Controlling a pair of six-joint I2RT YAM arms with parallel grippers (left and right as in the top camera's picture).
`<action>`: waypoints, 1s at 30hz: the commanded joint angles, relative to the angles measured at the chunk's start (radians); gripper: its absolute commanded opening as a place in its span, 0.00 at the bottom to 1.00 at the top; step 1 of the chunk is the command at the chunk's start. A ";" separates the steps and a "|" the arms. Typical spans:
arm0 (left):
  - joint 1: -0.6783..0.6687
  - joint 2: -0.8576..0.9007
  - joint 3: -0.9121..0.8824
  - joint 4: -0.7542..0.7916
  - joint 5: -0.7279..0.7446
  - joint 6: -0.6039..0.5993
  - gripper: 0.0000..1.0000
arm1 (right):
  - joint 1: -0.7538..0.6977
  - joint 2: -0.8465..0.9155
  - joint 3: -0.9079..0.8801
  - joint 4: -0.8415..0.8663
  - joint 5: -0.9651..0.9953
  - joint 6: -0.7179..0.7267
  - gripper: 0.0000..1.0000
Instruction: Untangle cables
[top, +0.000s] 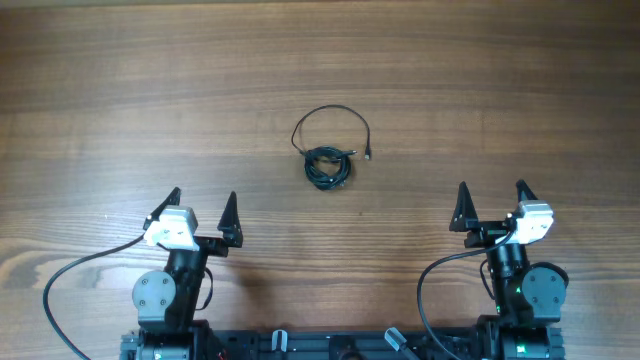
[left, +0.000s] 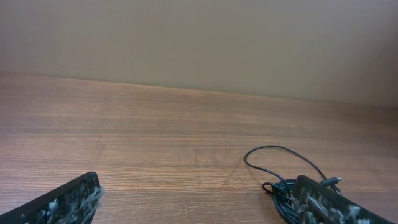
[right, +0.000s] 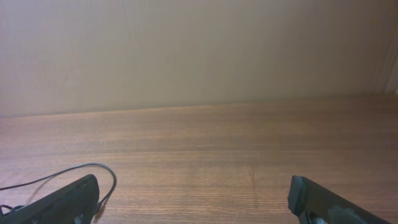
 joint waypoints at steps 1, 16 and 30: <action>0.002 -0.009 -0.009 -0.002 -0.014 0.012 1.00 | 0.006 -0.013 -0.001 0.003 0.014 0.016 1.00; 0.002 -0.009 -0.009 -0.008 -0.098 0.013 1.00 | 0.006 -0.013 -0.001 0.003 0.014 0.016 1.00; 0.003 -0.007 0.306 -0.170 -0.147 -0.240 1.00 | 0.006 -0.013 -0.001 0.003 0.014 0.016 1.00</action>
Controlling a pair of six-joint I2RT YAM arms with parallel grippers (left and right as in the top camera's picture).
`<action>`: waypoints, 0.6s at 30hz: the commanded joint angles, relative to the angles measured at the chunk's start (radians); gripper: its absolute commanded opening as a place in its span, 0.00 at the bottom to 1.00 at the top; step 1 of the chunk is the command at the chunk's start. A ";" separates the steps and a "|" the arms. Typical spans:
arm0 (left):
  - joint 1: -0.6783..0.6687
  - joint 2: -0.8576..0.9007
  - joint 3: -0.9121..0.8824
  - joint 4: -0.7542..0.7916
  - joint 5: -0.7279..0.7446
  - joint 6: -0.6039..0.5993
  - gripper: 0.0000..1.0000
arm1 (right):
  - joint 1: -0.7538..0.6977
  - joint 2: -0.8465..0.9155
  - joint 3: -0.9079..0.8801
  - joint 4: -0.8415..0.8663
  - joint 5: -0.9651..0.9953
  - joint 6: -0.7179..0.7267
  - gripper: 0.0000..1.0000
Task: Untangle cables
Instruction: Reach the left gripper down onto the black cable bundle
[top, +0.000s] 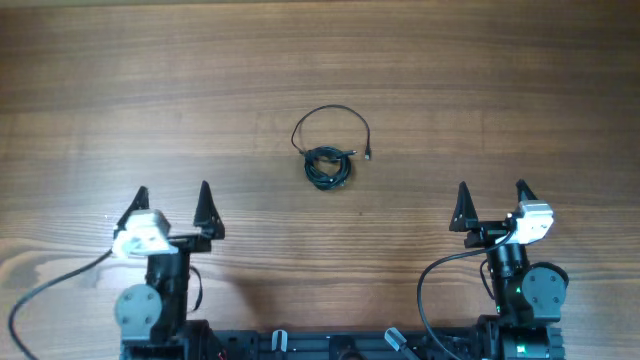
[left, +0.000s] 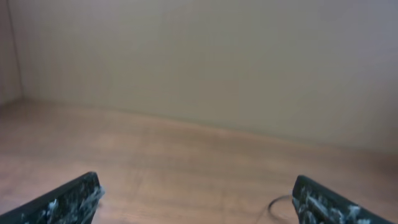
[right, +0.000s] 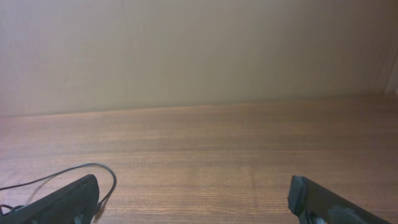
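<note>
A thin black cable (top: 328, 160) lies tangled on the wooden table: a tight coil (top: 328, 168) with a wide loose loop (top: 330, 125) behind it and a plug end (top: 369, 155) to the right. My left gripper (top: 172, 202) stands open at the near left, well short of the cable; its blurred wrist view shows only a bit of the loop (left: 278, 203). My right gripper (top: 492, 200) stands open at the near right, nothing between its fingers. Part of the loop (right: 93, 171) shows at the left of the right wrist view.
The wooden table (top: 520, 90) spreads all round the cable. A plain beige wall (right: 199, 50) rises behind the far edge. Grey supply leads (top: 50, 285) run from both arm bases along the near edge.
My left gripper has swung to the left and a little further from me, still open, and its view has lost most of the cable. The right arm and the cable have not moved.
</note>
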 joint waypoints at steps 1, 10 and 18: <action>0.002 -0.002 0.179 -0.144 0.021 -0.232 1.00 | 0.006 -0.013 -0.001 0.003 0.014 0.016 1.00; 0.002 0.584 0.635 -0.251 0.322 -0.429 1.00 | 0.006 -0.013 -0.001 0.003 0.014 0.016 1.00; 0.002 1.157 1.013 -0.599 0.491 -0.294 1.00 | 0.006 -0.013 -0.001 0.003 0.014 0.016 1.00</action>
